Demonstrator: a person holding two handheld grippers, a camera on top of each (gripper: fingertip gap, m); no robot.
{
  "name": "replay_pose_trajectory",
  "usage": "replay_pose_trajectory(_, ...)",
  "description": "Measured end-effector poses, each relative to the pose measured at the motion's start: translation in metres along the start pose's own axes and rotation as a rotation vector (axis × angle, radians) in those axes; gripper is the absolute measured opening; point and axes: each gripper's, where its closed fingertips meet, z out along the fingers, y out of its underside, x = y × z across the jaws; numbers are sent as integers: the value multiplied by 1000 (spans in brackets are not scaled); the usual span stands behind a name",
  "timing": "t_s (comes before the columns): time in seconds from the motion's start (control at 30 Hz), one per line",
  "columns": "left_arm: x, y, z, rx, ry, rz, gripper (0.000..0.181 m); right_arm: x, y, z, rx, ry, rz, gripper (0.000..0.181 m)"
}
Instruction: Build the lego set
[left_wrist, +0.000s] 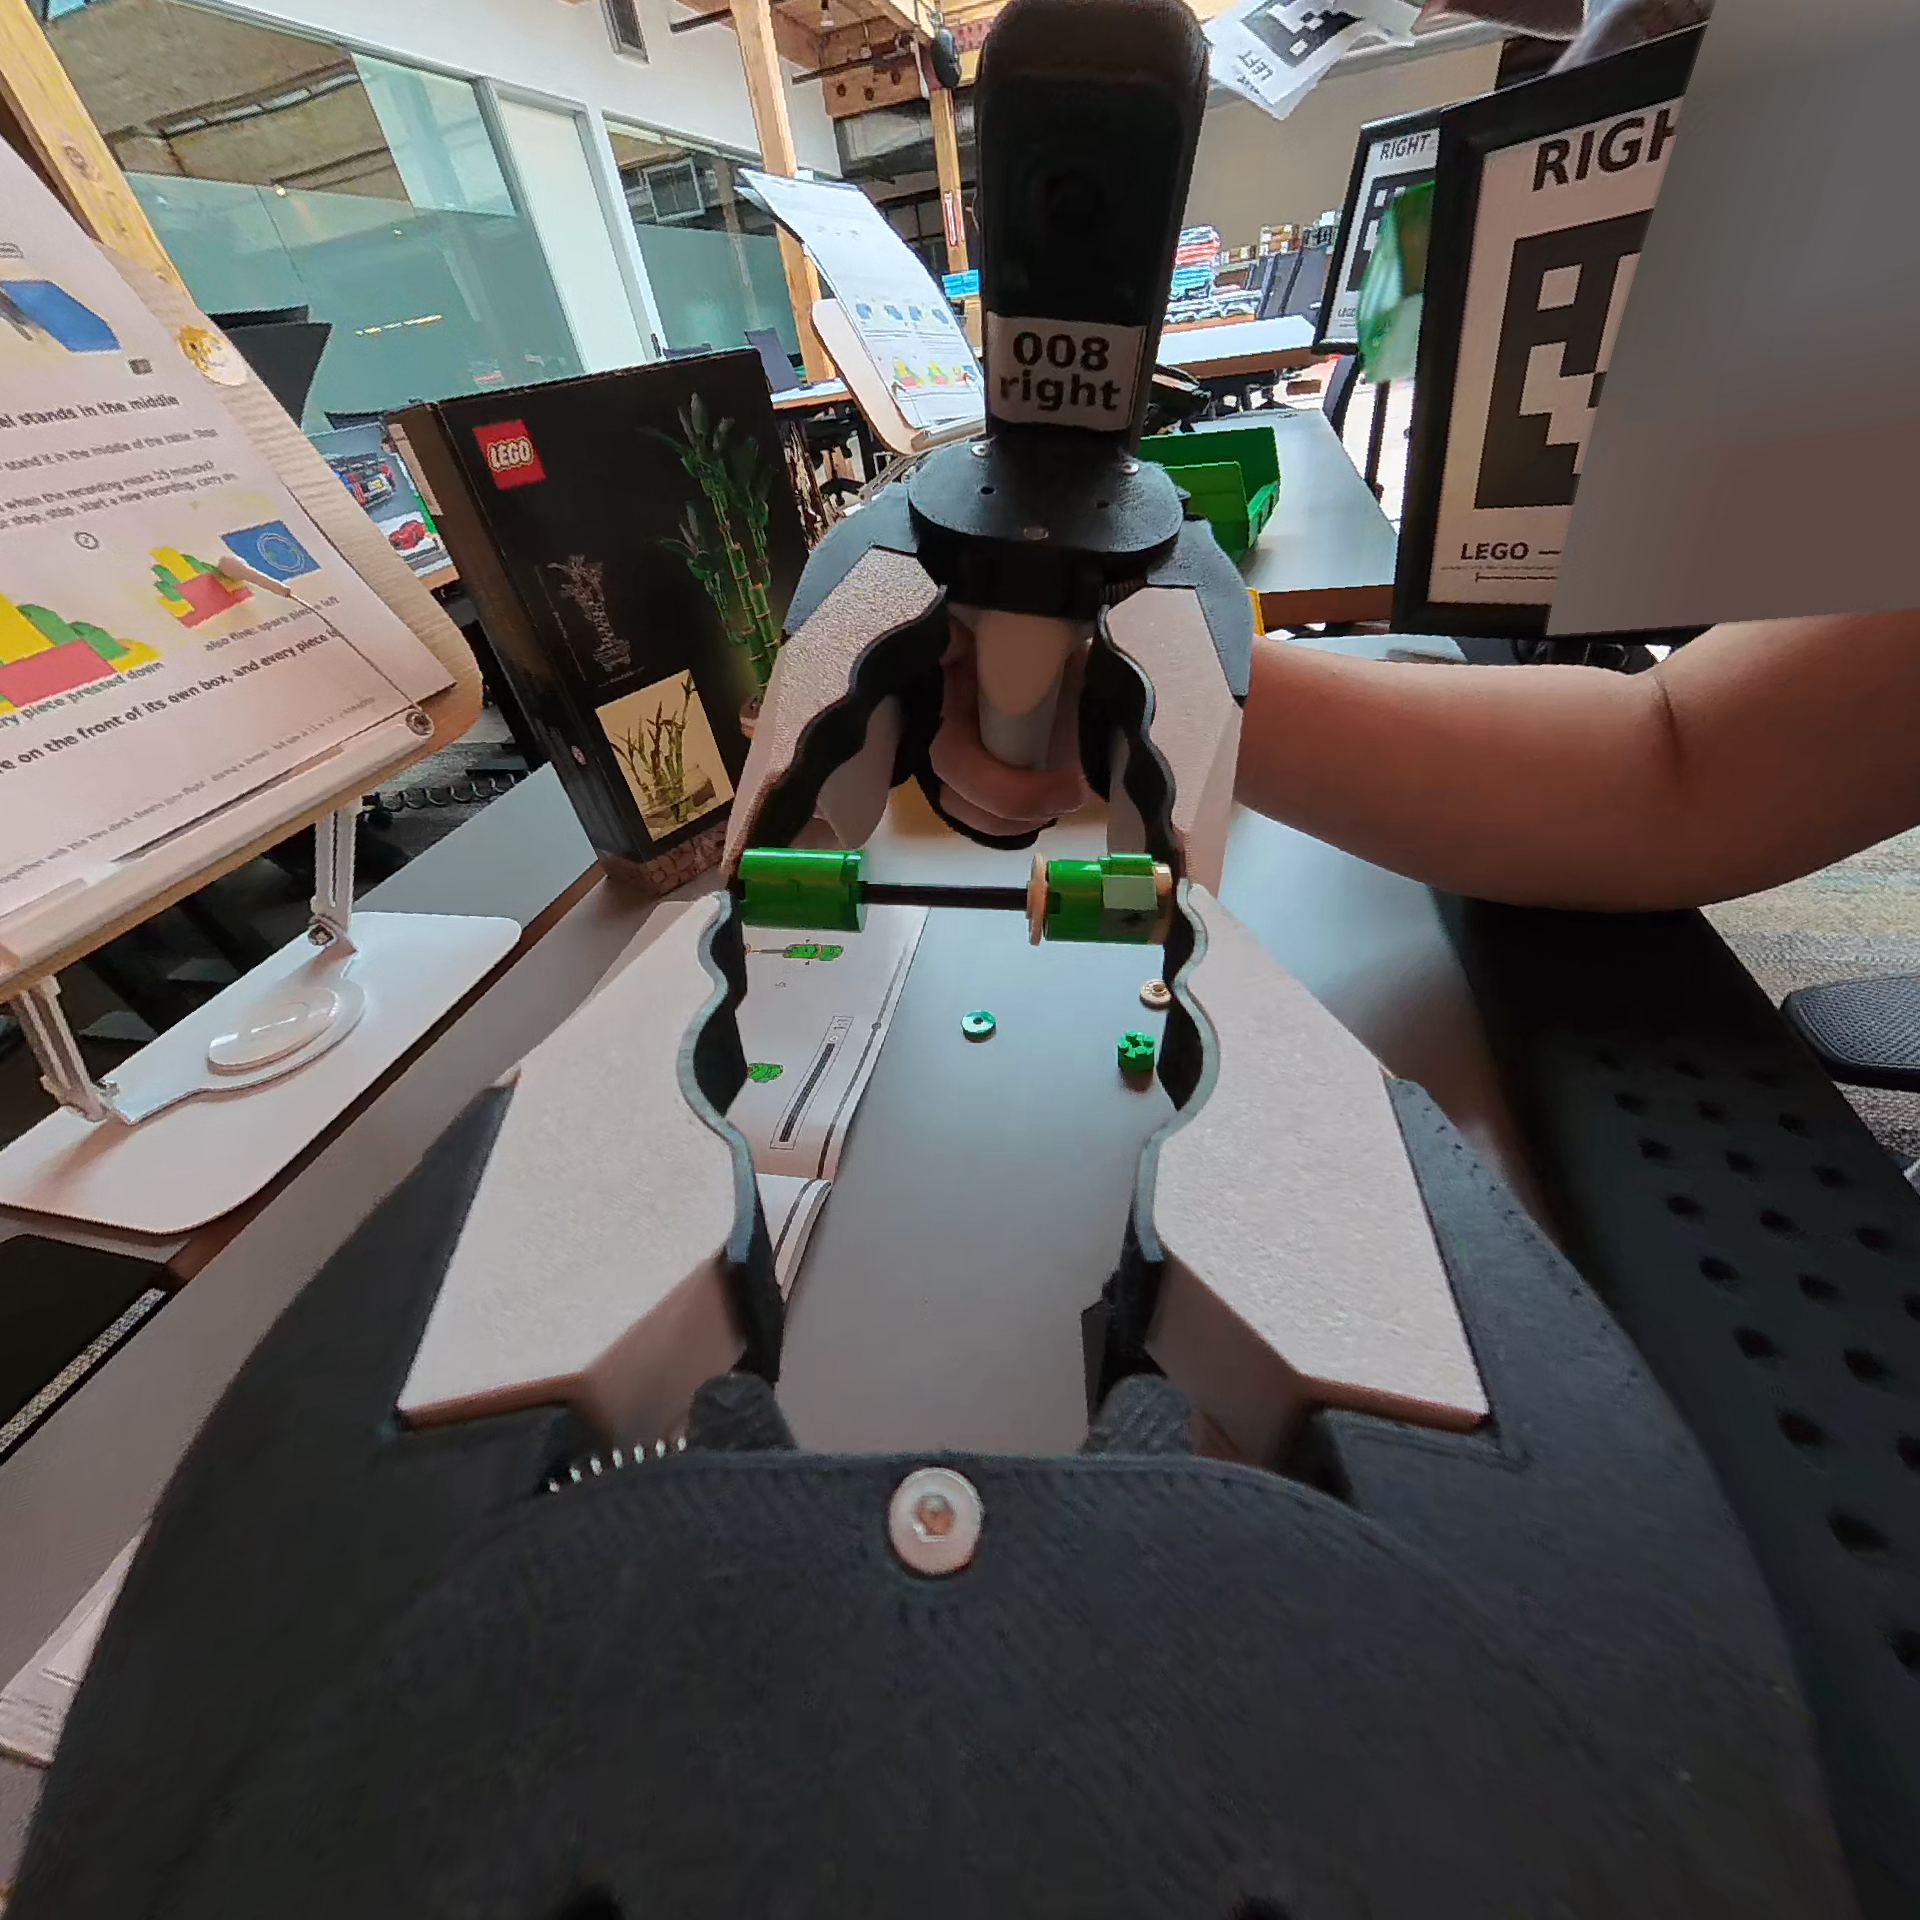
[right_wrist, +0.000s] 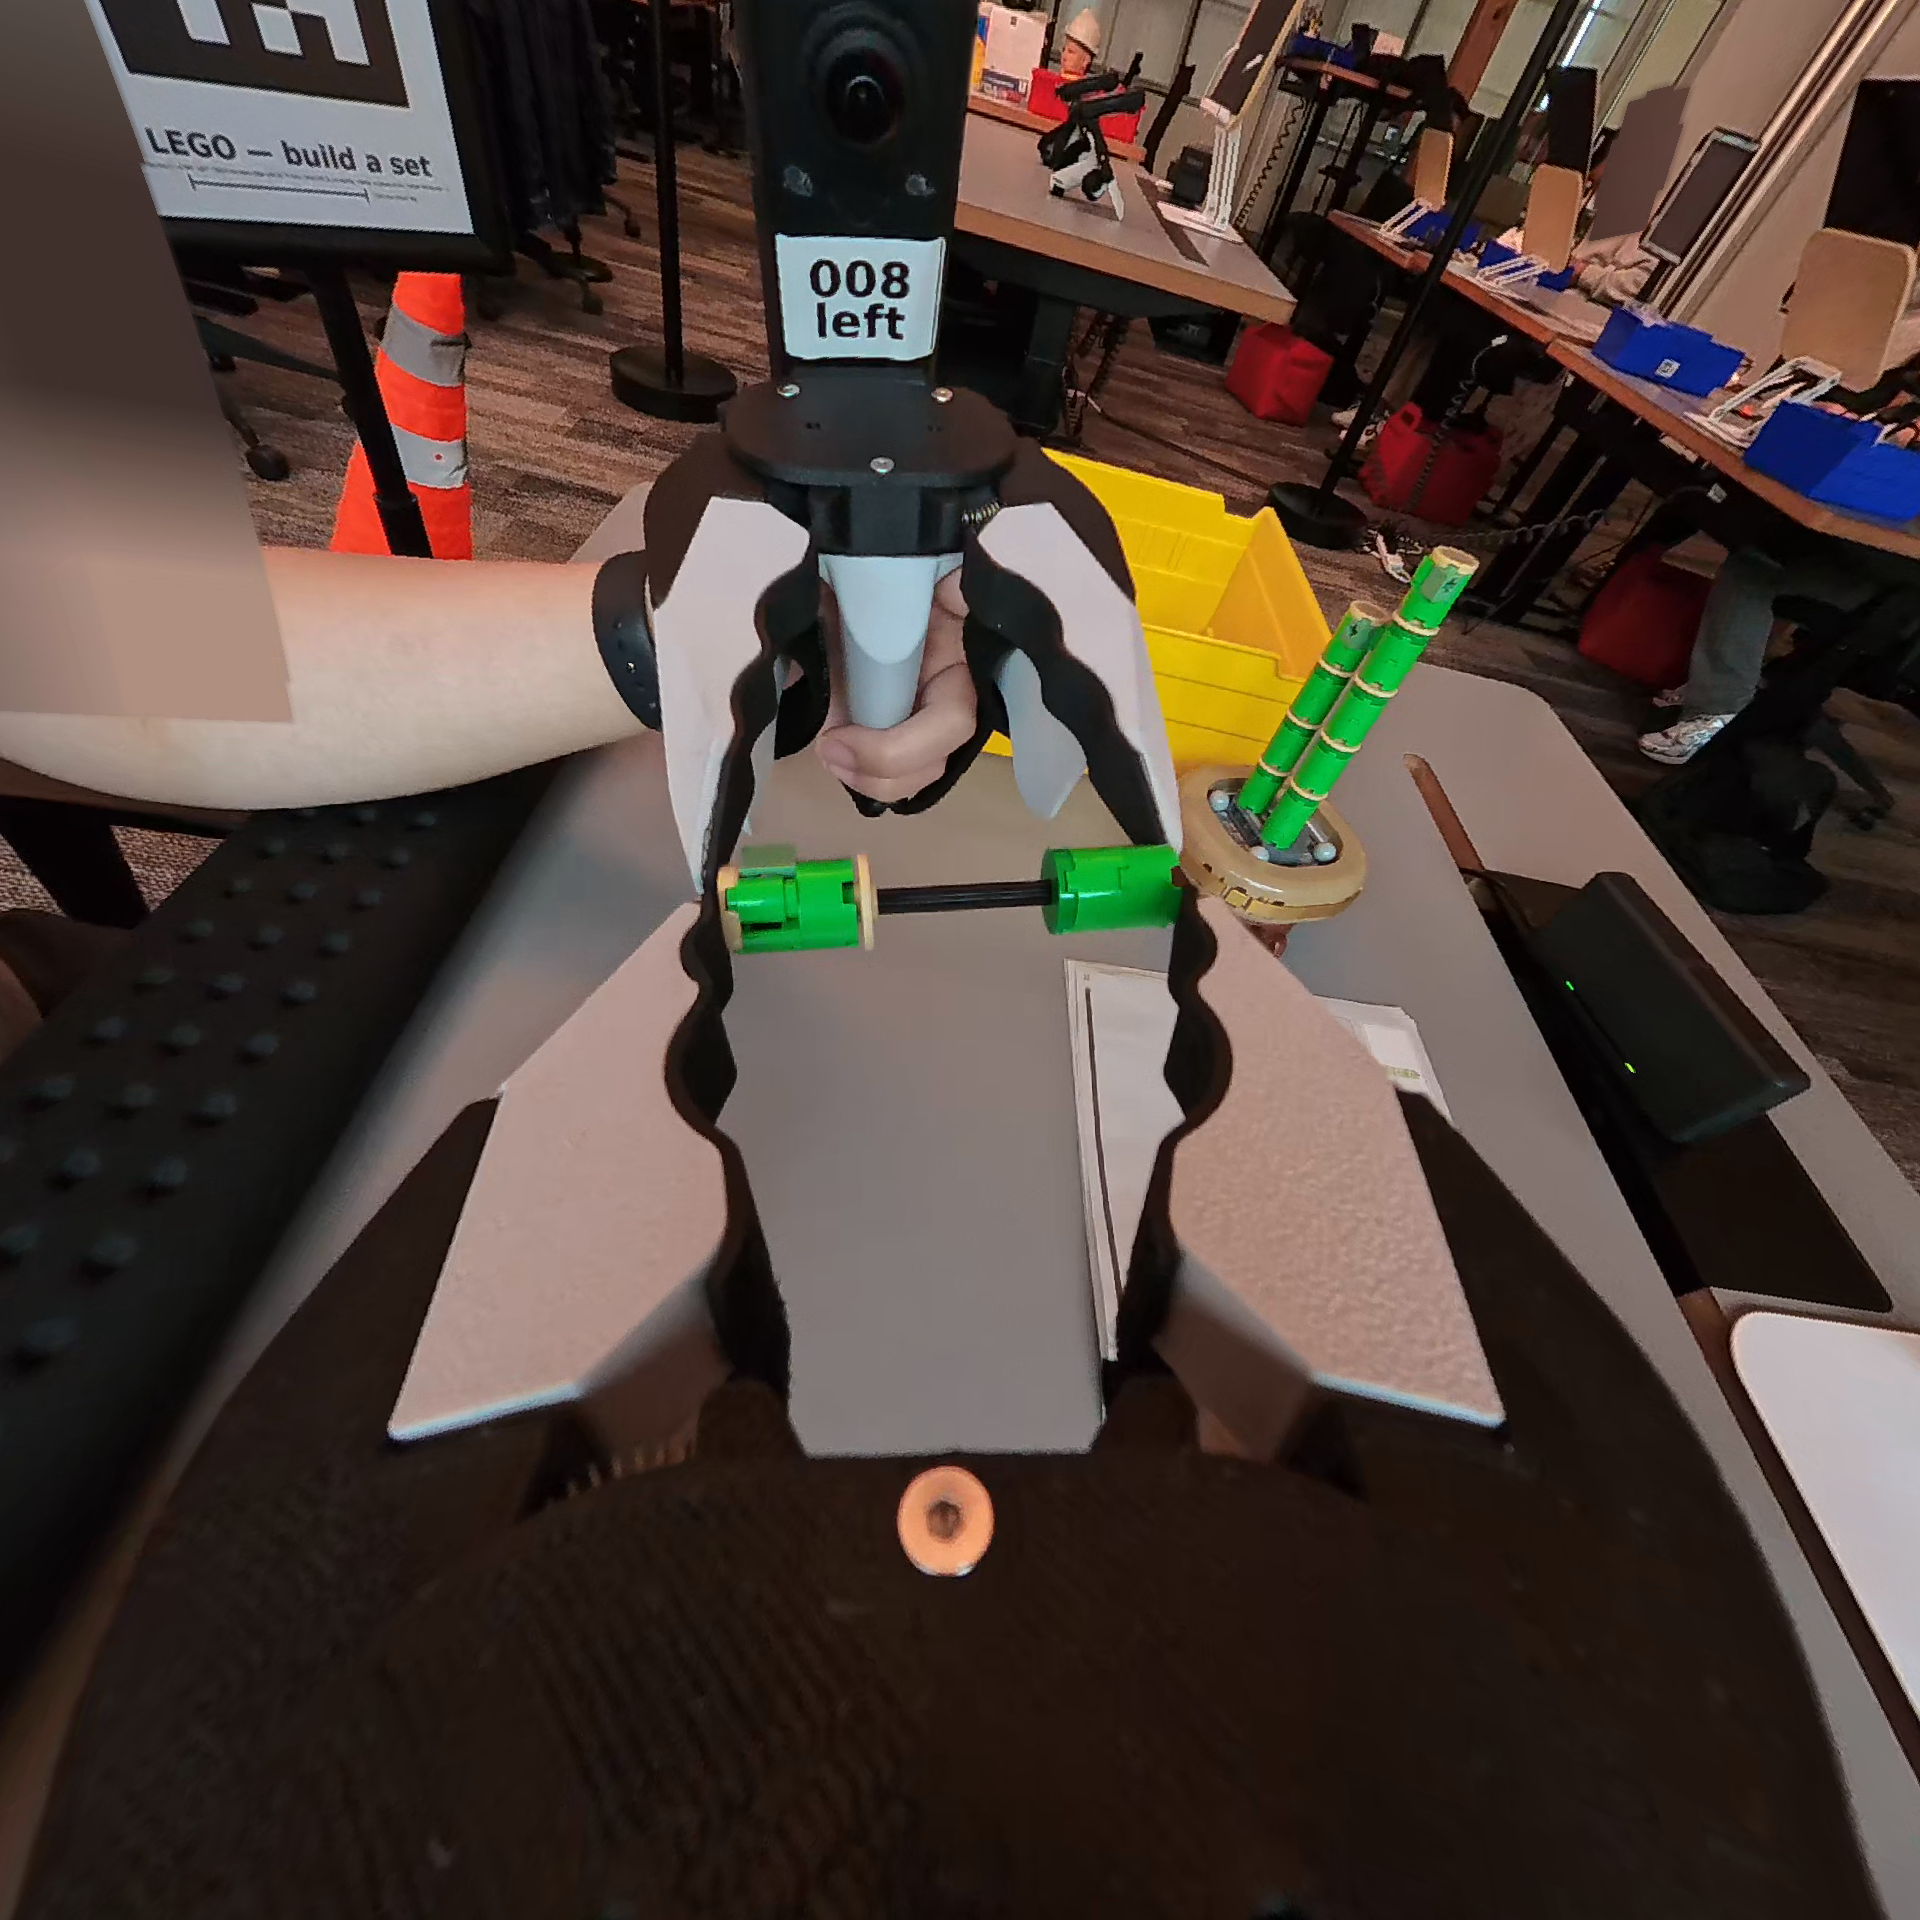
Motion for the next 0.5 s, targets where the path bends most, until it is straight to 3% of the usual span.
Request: replay_pose_trajectory(0.5,-1,3,3,-11,-1,4,80,1,4,-1,-8,2,-7,85)
